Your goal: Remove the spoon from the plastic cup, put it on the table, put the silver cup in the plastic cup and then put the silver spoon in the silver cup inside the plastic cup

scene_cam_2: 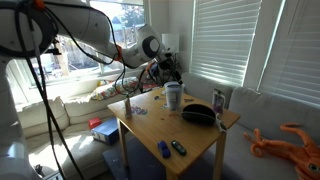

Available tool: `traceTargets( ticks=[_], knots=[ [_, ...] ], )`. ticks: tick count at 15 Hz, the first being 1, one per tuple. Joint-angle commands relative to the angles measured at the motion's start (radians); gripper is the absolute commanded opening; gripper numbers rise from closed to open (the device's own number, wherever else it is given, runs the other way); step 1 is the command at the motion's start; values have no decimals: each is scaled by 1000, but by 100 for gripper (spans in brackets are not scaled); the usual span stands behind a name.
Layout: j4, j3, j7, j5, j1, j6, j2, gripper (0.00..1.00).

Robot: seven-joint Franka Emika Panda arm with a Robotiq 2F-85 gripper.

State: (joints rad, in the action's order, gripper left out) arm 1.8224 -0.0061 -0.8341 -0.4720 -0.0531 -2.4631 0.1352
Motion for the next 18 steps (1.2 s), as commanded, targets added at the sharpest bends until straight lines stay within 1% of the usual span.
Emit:
traceTargets(
  ticks=[1, 2, 4, 6, 9, 11, 15, 16, 17, 18],
  knots=[
    [-23, -4, 66, 73, -2, 39, -35, 95],
    [-28, 0, 99, 107, 3, 45, -46, 99],
    [-39, 7, 194, 206, 13, 76, -70, 100],
    [-60, 7, 283, 306, 20, 148, -94, 100],
    [-106, -2, 356, 387, 33, 298, -123, 100],
    [-138, -5, 388, 412, 43, 392, -133, 100],
    [-174, -11, 430, 402, 59, 499, -143, 100],
    [-176, -12, 431, 398, 62, 503, -145, 100],
    [-158, -6, 398, 374, 58, 465, -141, 100],
    [-162, -6, 403, 374, 61, 473, -141, 100]
  ],
)
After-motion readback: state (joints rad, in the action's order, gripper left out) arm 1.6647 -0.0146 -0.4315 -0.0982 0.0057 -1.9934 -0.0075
